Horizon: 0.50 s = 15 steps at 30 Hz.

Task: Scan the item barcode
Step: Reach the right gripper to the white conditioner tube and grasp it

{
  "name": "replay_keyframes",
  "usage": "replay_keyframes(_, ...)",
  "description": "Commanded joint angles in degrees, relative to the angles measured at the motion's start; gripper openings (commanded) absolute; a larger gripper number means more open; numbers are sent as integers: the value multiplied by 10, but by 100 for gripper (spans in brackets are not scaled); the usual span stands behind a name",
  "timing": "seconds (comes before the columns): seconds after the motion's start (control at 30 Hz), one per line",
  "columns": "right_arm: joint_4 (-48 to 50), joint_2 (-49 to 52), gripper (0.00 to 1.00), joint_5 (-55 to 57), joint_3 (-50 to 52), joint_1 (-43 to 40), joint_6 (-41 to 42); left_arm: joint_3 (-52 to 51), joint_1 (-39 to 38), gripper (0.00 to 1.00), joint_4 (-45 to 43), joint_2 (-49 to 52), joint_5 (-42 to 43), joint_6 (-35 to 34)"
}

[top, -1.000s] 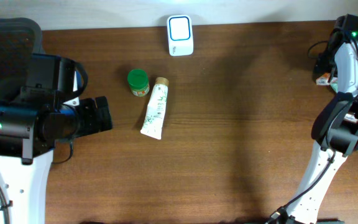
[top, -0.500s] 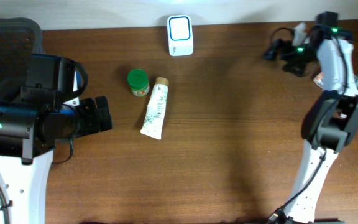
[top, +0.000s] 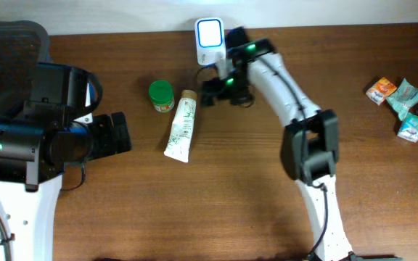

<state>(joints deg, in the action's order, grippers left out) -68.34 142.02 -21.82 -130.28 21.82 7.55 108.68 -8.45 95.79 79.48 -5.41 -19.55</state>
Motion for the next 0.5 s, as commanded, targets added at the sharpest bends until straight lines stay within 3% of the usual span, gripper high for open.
replay_keyframes(0.0,13,-28,99,95,4,56,73,2,0,99,-1,-7,-2,-6)
replay_keyframes(0.17,51,-28,99,129,11,130,96,2,0,99,-1,-7,-2,-6)
replay_keyframes(0.47,49,-28,99,280,40,181,267,2,0,99,-1,-7,-2,-6)
